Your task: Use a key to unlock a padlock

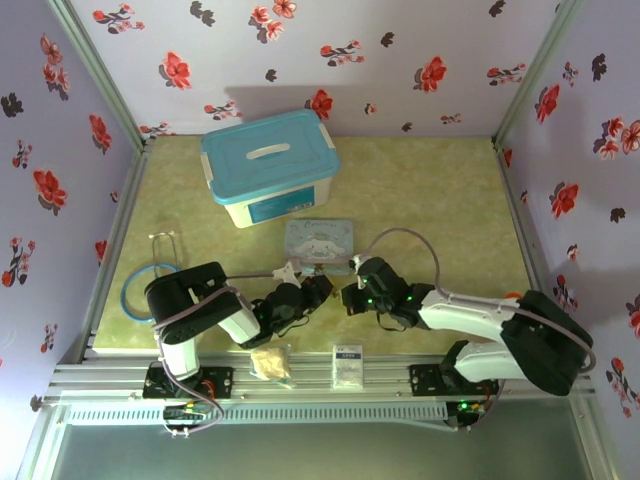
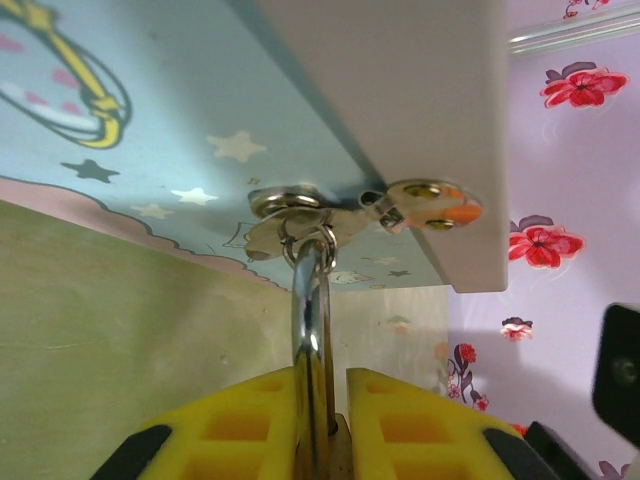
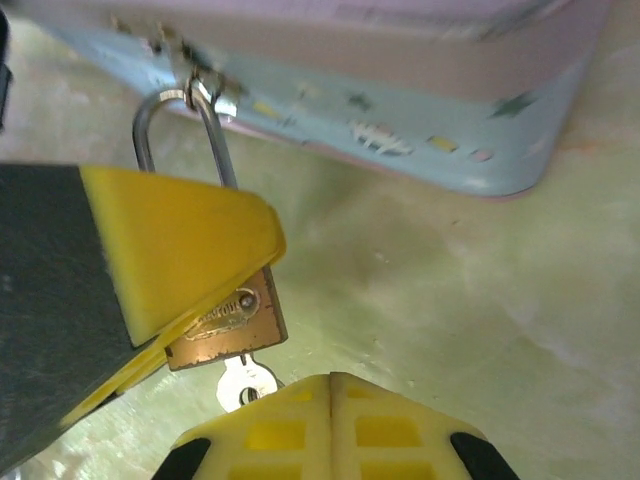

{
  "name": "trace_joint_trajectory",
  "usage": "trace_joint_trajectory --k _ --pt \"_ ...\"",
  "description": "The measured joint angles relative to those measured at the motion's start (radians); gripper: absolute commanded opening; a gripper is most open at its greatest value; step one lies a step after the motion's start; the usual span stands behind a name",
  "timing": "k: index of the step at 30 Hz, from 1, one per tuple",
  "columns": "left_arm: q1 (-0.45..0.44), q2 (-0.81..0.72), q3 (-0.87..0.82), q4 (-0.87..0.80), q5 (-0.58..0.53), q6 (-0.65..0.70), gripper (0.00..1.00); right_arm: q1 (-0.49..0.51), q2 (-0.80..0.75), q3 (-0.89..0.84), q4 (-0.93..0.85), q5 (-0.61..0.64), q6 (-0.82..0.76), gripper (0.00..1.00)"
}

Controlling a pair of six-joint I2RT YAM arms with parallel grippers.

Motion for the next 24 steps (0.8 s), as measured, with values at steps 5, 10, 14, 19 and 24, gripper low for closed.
trace_joint_trajectory --k 5,10,14,19,24 --pt "0.0 -0.002 -0.001 -0.019 -0.001 0.0 0.0 0.041 0.085 0.026 0.019 0.021 -0.003 0.04" --pt "0.0 -0.003 -0.002 -0.022 -0.003 0.0 0.0 0.048 0.082 0.026 0.021 0.058 -0.005 0.08" --pt "0.0 -0.026 -0.004 -0.027 -0.003 0.001 0.0 0.048 0.005 0.025 -0.021 0.125 -0.039 0.26" --pt "0.0 -0.041 -0.004 -0.028 -0.002 0.001 0.0 0.053 -0.067 0.018 -0.043 0.171 -0.136 0.37" --pt "0.0 -0.041 -0.004 -0.032 -0.002 0.001 0.0 0.094 -0.116 -0.02 -0.04 0.2 -0.225 0.38"
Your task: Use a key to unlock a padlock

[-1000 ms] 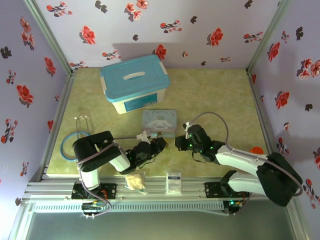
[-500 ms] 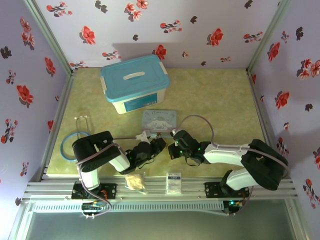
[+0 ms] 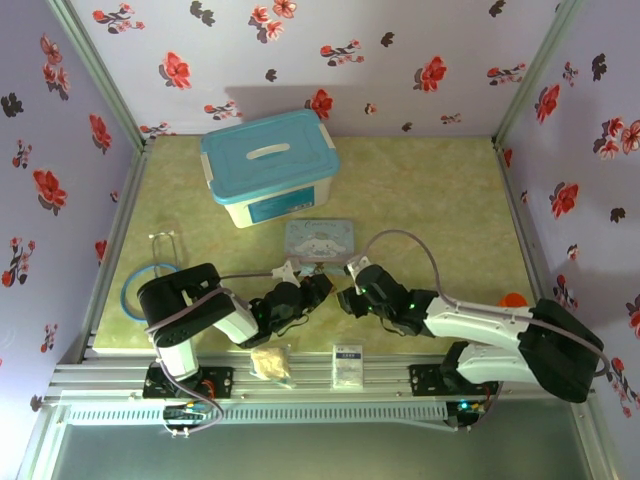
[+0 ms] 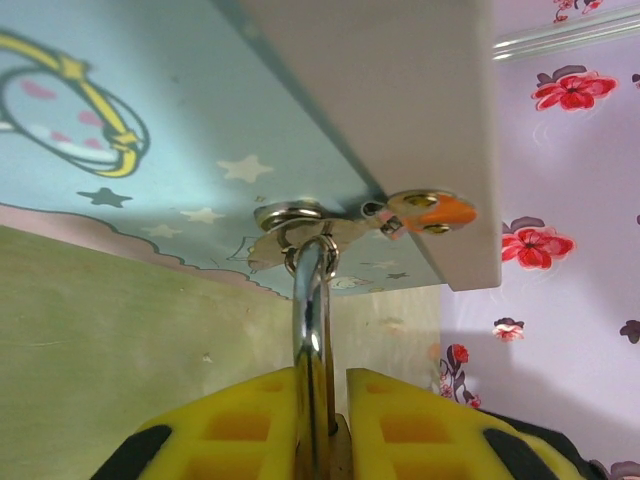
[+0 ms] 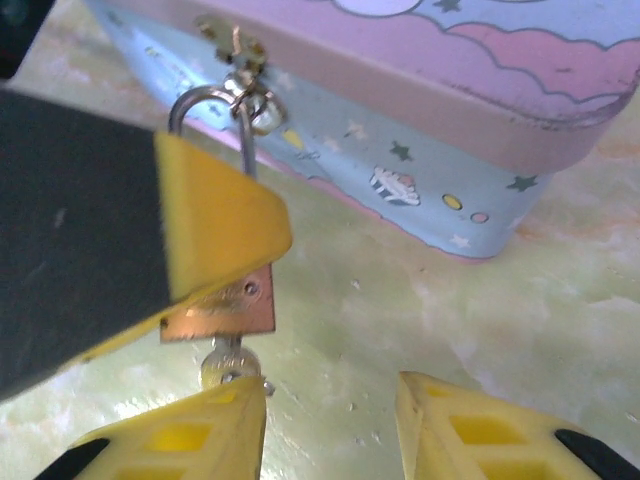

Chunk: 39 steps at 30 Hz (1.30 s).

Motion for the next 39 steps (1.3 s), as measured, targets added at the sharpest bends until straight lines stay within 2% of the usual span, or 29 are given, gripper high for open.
trace_joint_trajectory --k 5,8,15,23,31,39 --pt "0.0 -0.004 0.0 -0.013 0.003 0.0 0.0 0.031 -0.03 -0.023 0.017 0.012 -0.077 0.4" --pt "0.0 -0.019 0.0 -0.033 0.007 0.0 0.0 0.058 -0.029 -0.024 0.03 0.014 -0.125 0.45" --pt "0.0 -0.033 0.0 -0.056 0.01 0.003 0.0 0.106 0.044 -0.016 0.054 0.05 -0.197 0.47" --pt "0.0 -0.033 0.0 -0.056 0.014 0.003 0.0 0.129 0.12 0.028 0.075 0.138 -0.237 0.31" --pt "0.008 -0.033 0.004 -0.073 0.011 0.002 0.0 0.137 0.185 0.054 0.121 0.165 -0.237 0.15" --pt "0.013 -0.04 0.005 -0.099 -0.008 0.003 0.0 0.128 0.195 0.044 0.164 0.141 -0.174 0.1"
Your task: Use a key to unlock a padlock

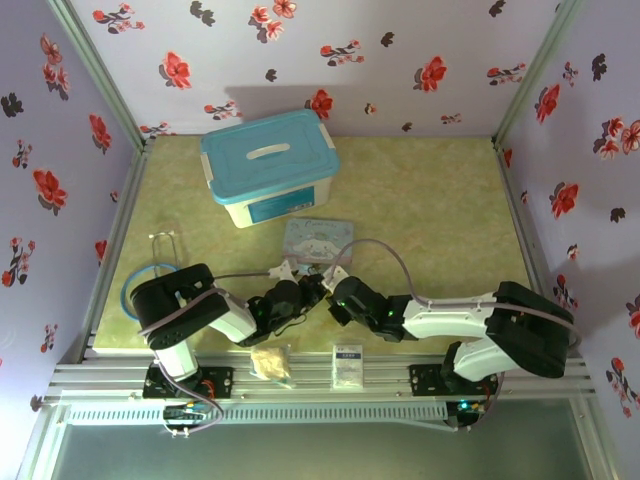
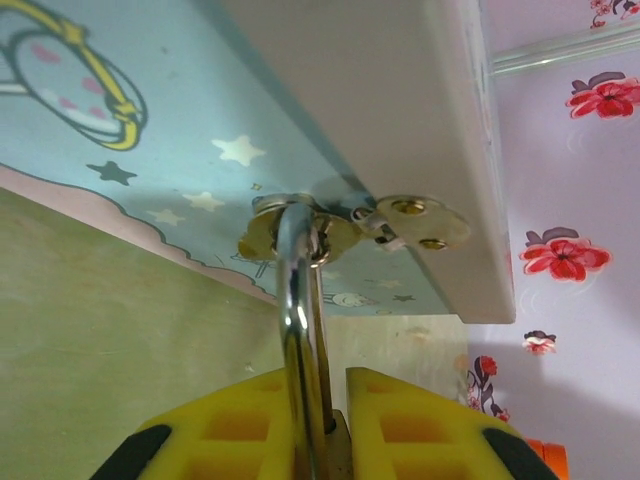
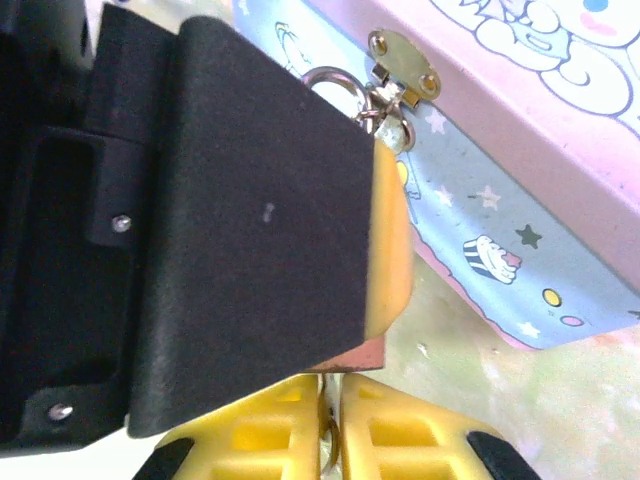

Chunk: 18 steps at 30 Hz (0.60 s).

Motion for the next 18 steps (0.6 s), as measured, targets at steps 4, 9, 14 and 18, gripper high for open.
trace_joint_trajectory --k 4,9,14,18 --pt "0.0 -0.002 0.0 0.0 0.007 0.0 0.0 -0.029 -0.029 -0.042 0.056 -0.066 0.033 0.09" --pt "0.0 -0.007 0.0 0.01 0.018 0.0 0.0 -0.08 -0.074 -0.076 0.082 -0.146 0.087 0.32" --pt "0.003 -0.086 -0.01 -0.046 0.018 0.001 0.0 -0.105 -0.143 -0.084 0.068 -0.152 0.138 0.45" --pt "0.01 -0.168 -0.005 -0.174 0.023 0.024 0.0 -0.109 -0.193 -0.081 0.034 -0.112 0.165 0.46"
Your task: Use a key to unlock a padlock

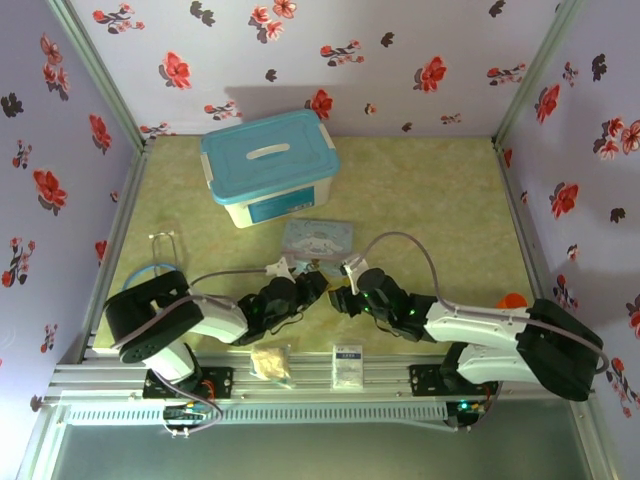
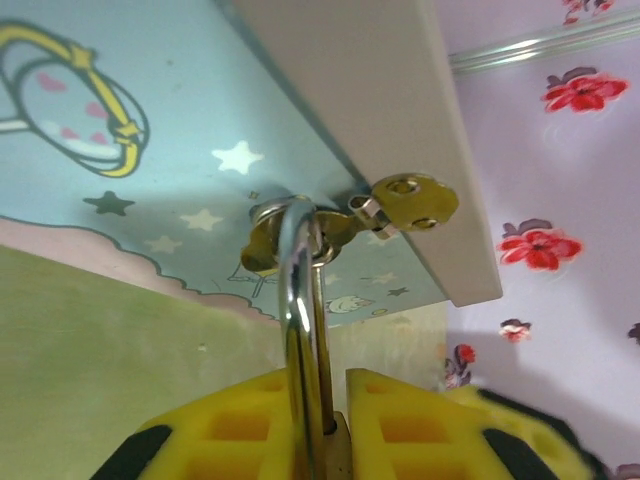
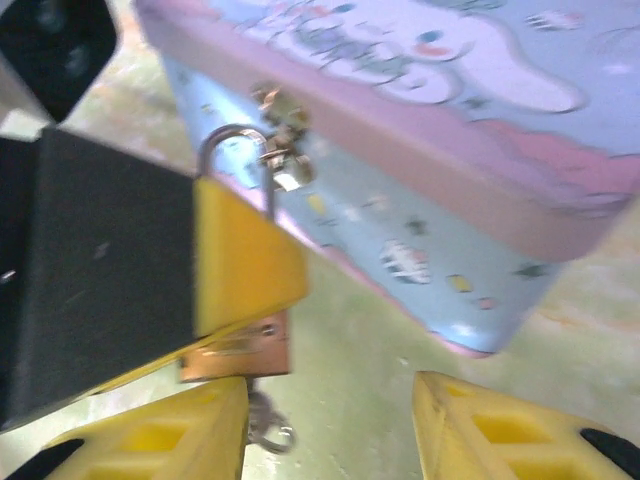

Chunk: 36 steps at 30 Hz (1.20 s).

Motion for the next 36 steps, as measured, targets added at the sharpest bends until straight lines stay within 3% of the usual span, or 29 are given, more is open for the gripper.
trace_joint_trajectory --k 16,25,36 --pt "0.055 -0.033 -0.015 -0.188 0.064 0.054 0.01 -0.002 0.0 0.014 -0.067 0.205 0.087 0.46" --pt "0.092 -0.059 0.078 -0.468 0.13 0.178 0.05 -0.008 0.103 0.099 -0.106 0.248 0.101 0.46" --pt "0.1 -0.059 0.192 -0.749 0.113 0.327 0.13 -0.011 0.122 0.103 -0.133 0.248 0.109 0.46"
